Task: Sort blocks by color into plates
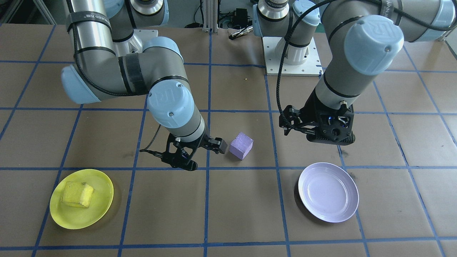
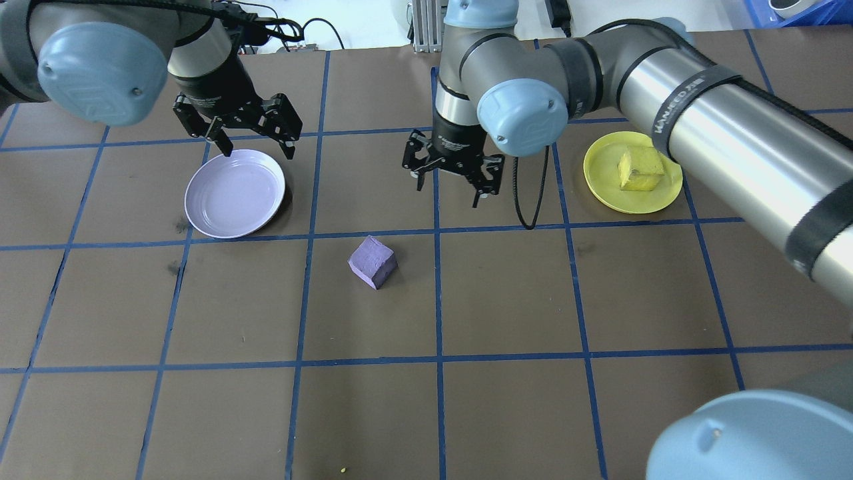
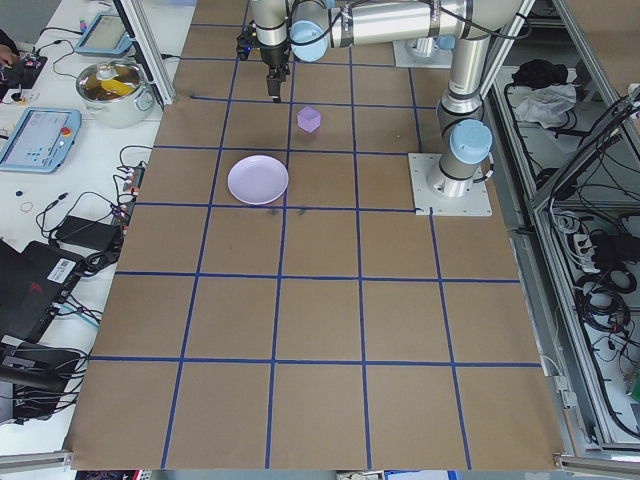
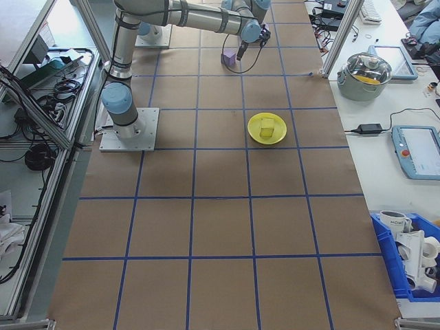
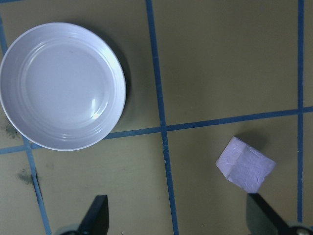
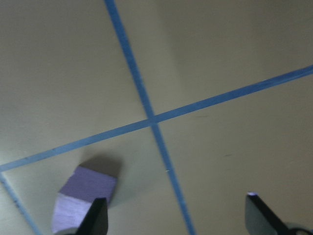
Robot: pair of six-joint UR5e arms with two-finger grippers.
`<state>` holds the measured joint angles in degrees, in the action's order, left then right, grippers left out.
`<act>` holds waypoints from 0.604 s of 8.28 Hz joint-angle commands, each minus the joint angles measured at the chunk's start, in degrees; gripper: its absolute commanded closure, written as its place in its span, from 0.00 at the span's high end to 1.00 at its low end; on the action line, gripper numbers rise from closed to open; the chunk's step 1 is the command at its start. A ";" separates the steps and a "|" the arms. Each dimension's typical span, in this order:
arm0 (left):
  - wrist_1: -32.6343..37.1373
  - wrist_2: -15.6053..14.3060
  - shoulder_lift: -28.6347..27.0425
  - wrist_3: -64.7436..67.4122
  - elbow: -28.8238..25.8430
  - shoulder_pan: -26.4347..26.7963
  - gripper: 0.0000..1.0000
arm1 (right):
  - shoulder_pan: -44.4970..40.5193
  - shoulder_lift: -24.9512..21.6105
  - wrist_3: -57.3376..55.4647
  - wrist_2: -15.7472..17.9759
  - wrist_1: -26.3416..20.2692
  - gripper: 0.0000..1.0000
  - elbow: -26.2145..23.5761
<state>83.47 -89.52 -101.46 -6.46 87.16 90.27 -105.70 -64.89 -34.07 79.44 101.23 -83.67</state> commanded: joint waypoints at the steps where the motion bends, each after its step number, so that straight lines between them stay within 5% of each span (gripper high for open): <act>1: -2.25 0.48 -4.69 -9.32 -0.06 4.82 1.00 | 8.29 -6.54 23.37 13.97 -6.30 1.00 -0.44; 3: -4.72 0.04 -9.26 -17.85 0.03 5.53 1.00 | 12.96 -13.82 30.80 14.34 -7.79 1.00 -2.54; 5: -4.72 0.04 -12.08 -26.13 0.21 5.62 1.00 | 13.15 -24.27 30.29 14.08 -8.33 1.00 -9.98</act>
<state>79.08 -89.46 -110.90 -25.69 87.29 95.65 -93.55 -79.98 -4.82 93.44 93.55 -87.48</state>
